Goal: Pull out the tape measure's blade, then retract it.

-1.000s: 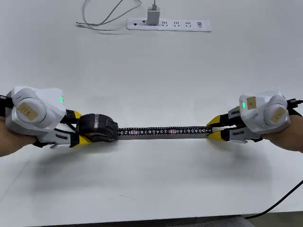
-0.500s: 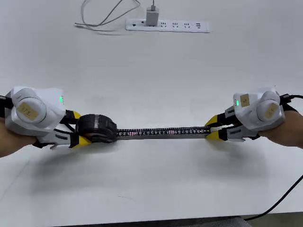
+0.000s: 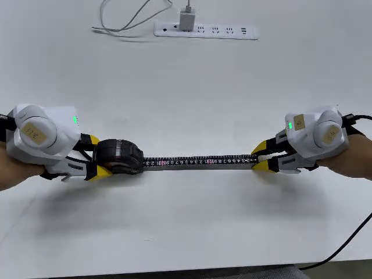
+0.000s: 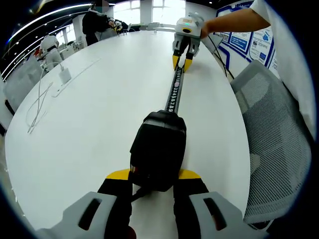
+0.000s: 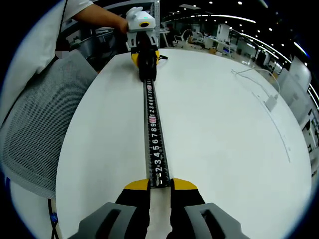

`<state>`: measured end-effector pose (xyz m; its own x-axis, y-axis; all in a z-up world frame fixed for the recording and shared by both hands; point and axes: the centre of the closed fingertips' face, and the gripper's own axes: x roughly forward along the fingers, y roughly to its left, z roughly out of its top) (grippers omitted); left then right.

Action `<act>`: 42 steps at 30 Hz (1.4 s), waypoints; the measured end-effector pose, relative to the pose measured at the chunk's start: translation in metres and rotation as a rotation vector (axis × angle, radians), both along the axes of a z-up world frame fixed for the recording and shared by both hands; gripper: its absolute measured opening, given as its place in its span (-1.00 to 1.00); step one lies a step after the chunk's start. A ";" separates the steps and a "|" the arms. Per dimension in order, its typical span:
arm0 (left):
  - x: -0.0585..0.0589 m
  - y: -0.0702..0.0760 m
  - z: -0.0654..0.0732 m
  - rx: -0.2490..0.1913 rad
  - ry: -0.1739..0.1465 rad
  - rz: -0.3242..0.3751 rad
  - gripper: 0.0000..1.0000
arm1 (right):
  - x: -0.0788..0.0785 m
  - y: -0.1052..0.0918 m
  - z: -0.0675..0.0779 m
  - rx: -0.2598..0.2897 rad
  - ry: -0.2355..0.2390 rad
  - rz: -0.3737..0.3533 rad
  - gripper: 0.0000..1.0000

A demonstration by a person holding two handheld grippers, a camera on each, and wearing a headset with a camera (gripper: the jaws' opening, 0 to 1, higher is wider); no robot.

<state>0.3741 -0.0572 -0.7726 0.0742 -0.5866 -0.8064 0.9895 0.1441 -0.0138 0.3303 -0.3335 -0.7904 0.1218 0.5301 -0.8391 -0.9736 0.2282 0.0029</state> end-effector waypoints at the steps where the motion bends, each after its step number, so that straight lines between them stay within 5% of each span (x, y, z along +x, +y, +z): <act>1: 0.000 0.000 0.000 0.002 -0.001 -0.001 -0.46 | 0.000 0.000 0.000 -0.002 0.001 -0.001 -0.77; 6: 0.000 0.000 0.000 0.002 -0.007 -0.003 -0.44 | -0.001 0.001 0.003 0.025 0.034 -0.051 -0.72; 21: 0.001 0.000 0.002 -0.004 -0.016 0.026 -0.30 | -0.002 -0.001 0.007 0.007 0.010 -0.083 -0.58; 33: 0.001 0.004 0.014 -0.049 -0.033 0.081 -0.16 | 0.002 0.009 0.018 0.064 0.011 -0.163 -0.35; 42: -0.003 0.007 0.020 -0.090 0.007 0.158 -0.10 | -0.004 0.014 0.027 0.098 0.001 -0.210 -0.24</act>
<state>0.3710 -0.0505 -0.7521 0.1651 -0.6384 -0.7518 0.9546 0.2952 -0.0410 0.3261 -0.3192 -0.7639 0.2377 0.5723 -0.7849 -0.9046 0.4248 0.0358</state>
